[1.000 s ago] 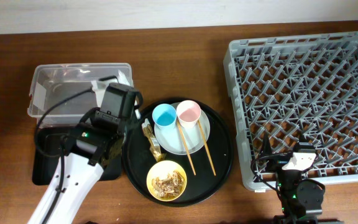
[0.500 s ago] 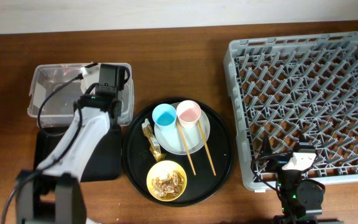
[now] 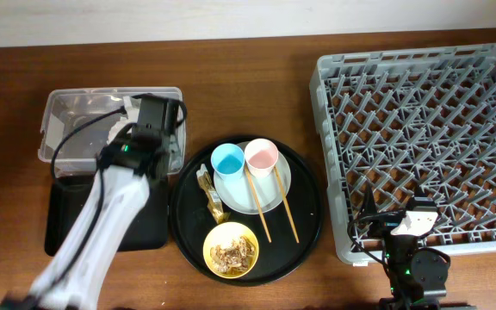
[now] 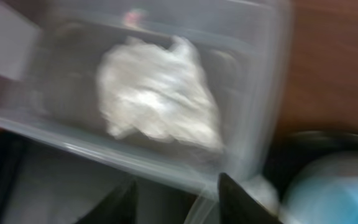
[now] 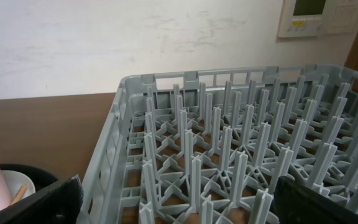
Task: Sort waste into correct bins and load items into the dishwasher rack
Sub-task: 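Carry the tissue with the left gripper and drop it into the clear bin, then grasp the gold snack wrapper on the round tray with the left gripper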
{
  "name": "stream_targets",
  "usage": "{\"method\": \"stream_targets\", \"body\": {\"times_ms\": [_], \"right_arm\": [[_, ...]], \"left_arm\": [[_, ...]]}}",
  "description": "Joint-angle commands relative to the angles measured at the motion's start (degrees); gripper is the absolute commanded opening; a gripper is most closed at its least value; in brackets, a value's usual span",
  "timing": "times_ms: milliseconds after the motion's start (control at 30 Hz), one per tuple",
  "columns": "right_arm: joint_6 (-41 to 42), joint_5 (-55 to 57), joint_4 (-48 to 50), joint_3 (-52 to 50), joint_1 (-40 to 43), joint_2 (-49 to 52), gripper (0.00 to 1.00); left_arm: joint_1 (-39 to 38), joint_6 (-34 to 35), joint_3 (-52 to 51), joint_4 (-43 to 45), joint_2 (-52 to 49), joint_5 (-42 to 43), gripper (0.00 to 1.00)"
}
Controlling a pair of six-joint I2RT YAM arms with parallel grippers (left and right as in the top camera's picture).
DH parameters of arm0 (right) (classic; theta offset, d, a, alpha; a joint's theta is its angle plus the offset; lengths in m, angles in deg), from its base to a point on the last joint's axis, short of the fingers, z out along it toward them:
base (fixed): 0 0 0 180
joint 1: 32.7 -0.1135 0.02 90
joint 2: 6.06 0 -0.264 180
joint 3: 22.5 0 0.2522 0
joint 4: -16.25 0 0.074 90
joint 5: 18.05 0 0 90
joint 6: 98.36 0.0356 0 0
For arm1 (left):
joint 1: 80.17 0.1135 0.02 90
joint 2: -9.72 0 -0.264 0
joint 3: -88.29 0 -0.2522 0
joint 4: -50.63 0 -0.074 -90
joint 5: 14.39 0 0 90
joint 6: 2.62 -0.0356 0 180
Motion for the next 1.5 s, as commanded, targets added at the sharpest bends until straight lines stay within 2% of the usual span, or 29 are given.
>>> {"method": "stream_targets", "body": {"times_ms": [0,133,267,400,500,633,733,833,1200,1267,1433,1467], "right_arm": [[0.2,0.3,-0.4,-0.3,0.4,-0.3,0.99],[0.2,0.3,-0.4,-0.3,0.4,-0.3,0.99],[0.2,0.3,-0.4,-0.3,0.4,-0.3,0.98],[0.2,0.3,-0.4,-0.3,0.4,-0.3,0.99],[0.2,0.3,-0.4,-0.3,0.4,-0.3,0.99],[0.2,0.3,-0.4,-0.3,0.4,-0.3,0.99],[0.2,0.3,-0.4,-0.3,0.4,-0.3,0.99],[0.2,0.3,-0.4,-0.3,0.4,-0.3,0.99],[0.2,0.3,-0.4,-0.3,0.4,-0.3,0.99],[0.2,0.3,-0.4,-0.3,0.4,-0.3,0.98],[0.2,0.3,-0.4,-0.3,0.4,-0.3,0.99],[0.2,0.3,-0.4,-0.3,0.4,-0.3,0.99]], "left_arm": [[-2.7,0.1,1.4,-6.4,6.6,17.7,0.38],[-7.1,4.7,-0.2,-14.1,6.6,21.1,0.39],[-10.8,9.6,-5.8,-12.8,6.3,21.1,0.40],[-12.6,11.8,-13.0,-5.9,6.1,21.1,0.47],[-12.6,15.6,-17.2,0.1,6.1,21.1,0.47],[-12.6,15.7,-22.0,8.6,6.1,21.1,0.47],[-12.6,16.0,-25.9,14.3,6.1,21.1,0.55],[-12.6,20.2,-28.9,17.4,6.1,19.2,0.56],[-12.6,20.4,-31.8,24.7,2.6,18.6,0.57],[-12.7,20.4,-31.8,25.9,0.3,18.6,0.56],[-12.7,20.3,-31.8,29.0,-4.2,19.7,0.37],[-12.7,20.3,-31.7,29.0,-4.0,19.7,0.36]]}}
